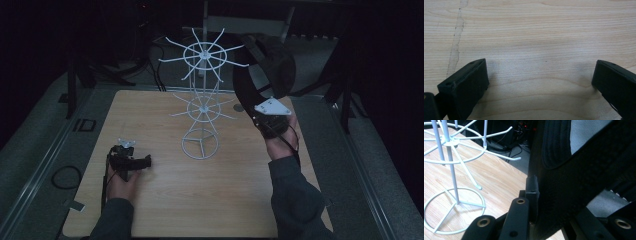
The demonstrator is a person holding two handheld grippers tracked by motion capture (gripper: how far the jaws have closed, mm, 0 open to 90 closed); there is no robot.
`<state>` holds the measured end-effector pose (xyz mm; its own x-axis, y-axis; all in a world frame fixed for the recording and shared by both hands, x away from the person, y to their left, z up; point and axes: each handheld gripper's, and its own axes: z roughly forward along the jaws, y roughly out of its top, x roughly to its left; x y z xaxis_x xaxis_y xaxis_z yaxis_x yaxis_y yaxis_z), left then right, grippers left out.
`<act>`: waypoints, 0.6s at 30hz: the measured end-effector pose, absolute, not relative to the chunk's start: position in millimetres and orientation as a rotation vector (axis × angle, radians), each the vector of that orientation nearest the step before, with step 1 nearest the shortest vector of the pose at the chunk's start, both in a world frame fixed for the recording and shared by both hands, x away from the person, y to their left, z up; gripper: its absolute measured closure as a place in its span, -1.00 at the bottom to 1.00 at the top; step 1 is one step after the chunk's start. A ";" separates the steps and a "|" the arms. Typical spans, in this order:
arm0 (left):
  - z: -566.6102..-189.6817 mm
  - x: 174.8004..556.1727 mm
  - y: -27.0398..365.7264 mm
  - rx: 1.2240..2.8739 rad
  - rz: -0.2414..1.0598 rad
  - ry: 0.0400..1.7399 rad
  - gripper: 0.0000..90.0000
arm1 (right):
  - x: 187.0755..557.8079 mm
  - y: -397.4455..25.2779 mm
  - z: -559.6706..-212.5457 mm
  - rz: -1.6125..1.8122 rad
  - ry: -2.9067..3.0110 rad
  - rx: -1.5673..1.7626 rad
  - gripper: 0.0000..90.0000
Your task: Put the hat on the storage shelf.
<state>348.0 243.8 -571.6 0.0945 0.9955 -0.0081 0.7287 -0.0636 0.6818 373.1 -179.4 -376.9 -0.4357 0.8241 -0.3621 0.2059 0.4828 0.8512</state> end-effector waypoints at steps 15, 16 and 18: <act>-571.6 348.0 243.7 1.849 0.654 1.688 -0.98 | 373.8 -170.4 -379.4 0.947 1.918 0.838 0.81; -571.6 348.1 243.8 1.849 0.656 1.687 -0.98 | 373.8 -169.6 -380.0 0.944 1.919 0.836 0.81; -571.6 348.0 243.7 1.847 0.654 1.688 -0.98 | 373.9 -168.1 -381.2 0.935 1.924 0.829 0.81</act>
<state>348.0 243.7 -571.6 0.0937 0.9956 -0.0098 0.7290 -0.0619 0.6817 373.9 -168.1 -381.2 -0.4451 0.8090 -0.3839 0.1979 0.5070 0.8389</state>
